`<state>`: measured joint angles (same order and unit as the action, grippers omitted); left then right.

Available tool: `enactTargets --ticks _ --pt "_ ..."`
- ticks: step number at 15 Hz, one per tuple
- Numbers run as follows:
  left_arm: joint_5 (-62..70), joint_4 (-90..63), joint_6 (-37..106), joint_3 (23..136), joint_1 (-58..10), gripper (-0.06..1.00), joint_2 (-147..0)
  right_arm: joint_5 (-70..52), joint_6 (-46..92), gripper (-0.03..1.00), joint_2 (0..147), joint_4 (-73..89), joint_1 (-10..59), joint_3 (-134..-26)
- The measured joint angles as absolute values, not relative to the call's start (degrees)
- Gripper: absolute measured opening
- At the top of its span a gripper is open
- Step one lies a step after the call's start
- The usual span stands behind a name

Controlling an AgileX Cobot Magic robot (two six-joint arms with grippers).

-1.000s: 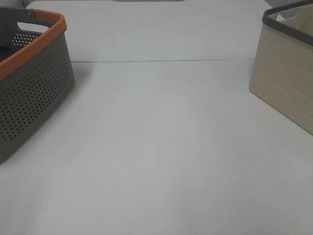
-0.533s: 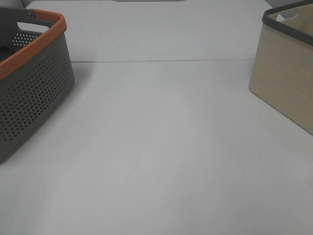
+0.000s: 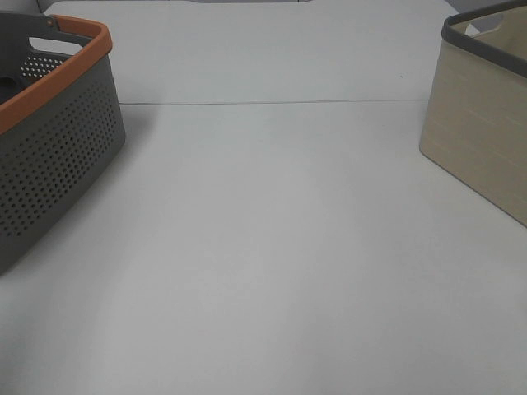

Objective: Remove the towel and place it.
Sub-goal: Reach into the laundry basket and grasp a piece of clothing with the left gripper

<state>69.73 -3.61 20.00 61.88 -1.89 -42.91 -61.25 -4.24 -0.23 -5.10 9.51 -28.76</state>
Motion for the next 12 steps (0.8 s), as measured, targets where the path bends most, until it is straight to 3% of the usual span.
enactTargets --ticks 7,12 --pt "69.56 -2.01 45.78 79.18 -1.32 0.98 -66.00 -61.25 -4.24 0.56 -0.23 -5.10 9.51 -28.76" --pt "59.36 -1.78 52.65 84.51 5.16 0.98 -81.47 -61.25 -4.24 0.56 -0.23 -5.10 9.51 -28.76"
